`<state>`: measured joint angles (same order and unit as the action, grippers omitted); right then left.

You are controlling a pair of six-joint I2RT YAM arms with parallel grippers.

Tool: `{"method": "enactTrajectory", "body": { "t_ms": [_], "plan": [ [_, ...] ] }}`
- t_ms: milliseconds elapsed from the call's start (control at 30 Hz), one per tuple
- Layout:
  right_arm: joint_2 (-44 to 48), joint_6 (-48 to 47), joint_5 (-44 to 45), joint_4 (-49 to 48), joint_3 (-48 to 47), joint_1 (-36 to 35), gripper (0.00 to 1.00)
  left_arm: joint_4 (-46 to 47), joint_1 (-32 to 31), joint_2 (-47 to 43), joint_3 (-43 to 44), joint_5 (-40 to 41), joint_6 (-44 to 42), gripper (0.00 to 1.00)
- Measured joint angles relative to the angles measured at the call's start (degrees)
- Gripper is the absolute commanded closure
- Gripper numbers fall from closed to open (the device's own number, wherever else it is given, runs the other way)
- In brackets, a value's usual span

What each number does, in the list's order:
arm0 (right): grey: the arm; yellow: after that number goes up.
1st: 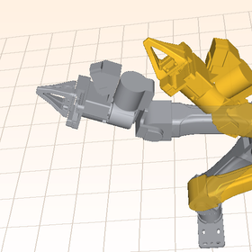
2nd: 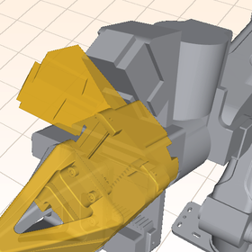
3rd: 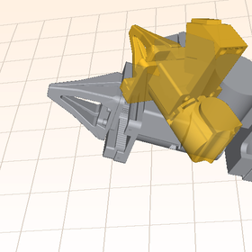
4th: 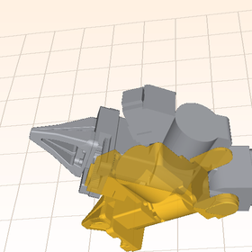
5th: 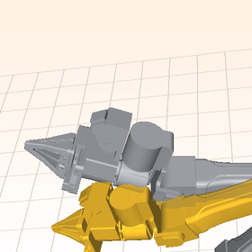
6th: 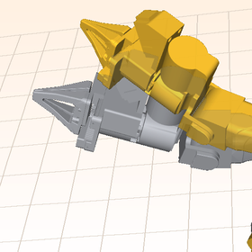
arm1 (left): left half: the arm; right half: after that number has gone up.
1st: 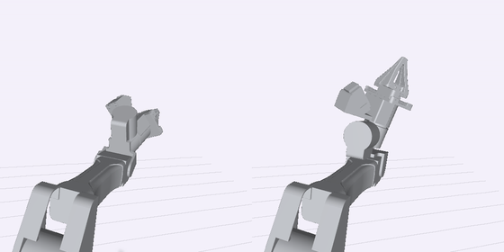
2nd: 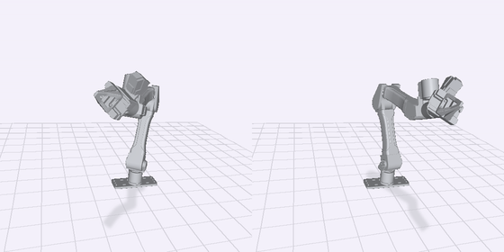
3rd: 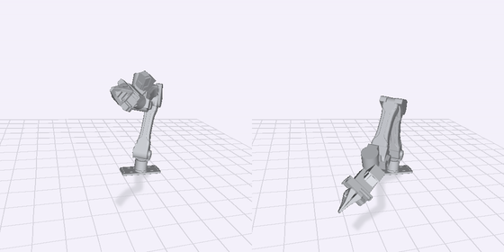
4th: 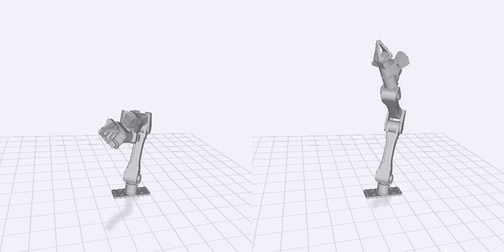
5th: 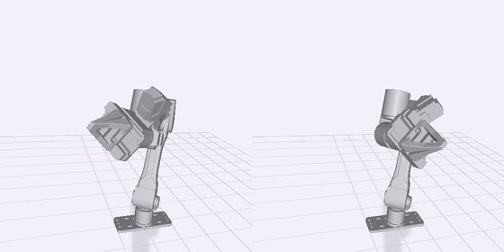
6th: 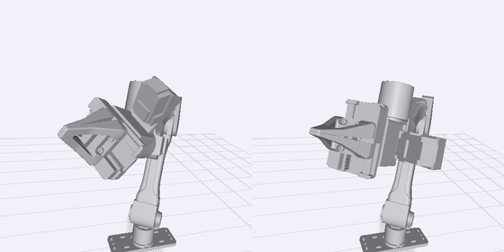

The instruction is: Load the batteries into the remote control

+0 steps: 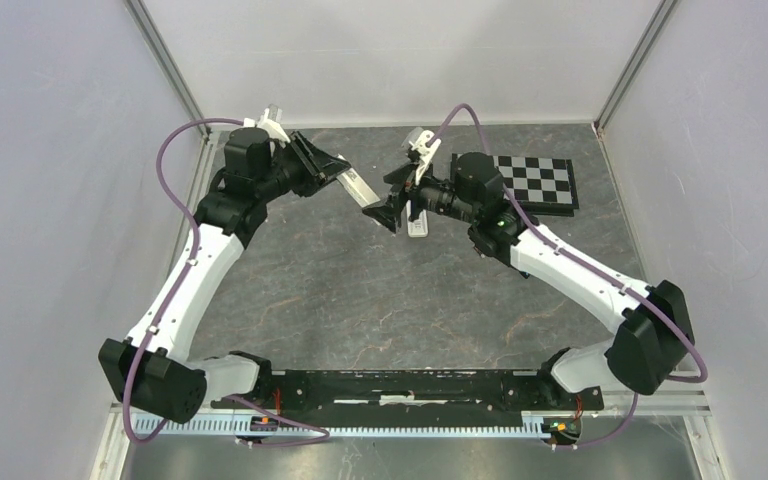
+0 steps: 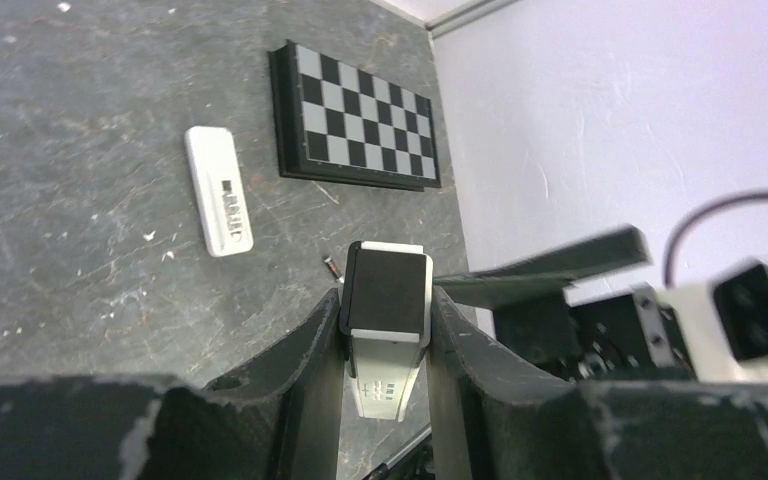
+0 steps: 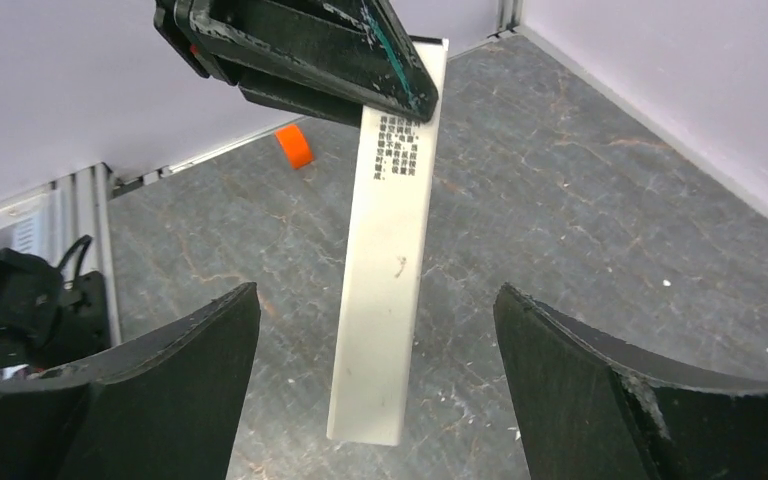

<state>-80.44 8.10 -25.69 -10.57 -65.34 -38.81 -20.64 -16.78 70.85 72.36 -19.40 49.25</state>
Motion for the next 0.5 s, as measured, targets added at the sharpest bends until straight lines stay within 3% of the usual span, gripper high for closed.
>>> {"method": "enactTrajectory", "body": {
  "t_ms": [300,400,500],
  "plan": [
    [-6.3,-5.0,8.4,4.2,-6.8,-4.3,0.16,-2.0,0.0,-2.0,-2.1,2.7,3.5,0.98],
    [-7.3,-5.0,10.0,5.6,-7.6,-4.7,0.25,-2.2,0.0,-2.7,-2.6,2.8,3.6,0.98],
    [-8.6,-4.9,9.7,7.3,-9.5,-4.7,0.44,-2.2,0.1,-3.2,-2.6,2.8,3.6,0.98]
  ]
}}
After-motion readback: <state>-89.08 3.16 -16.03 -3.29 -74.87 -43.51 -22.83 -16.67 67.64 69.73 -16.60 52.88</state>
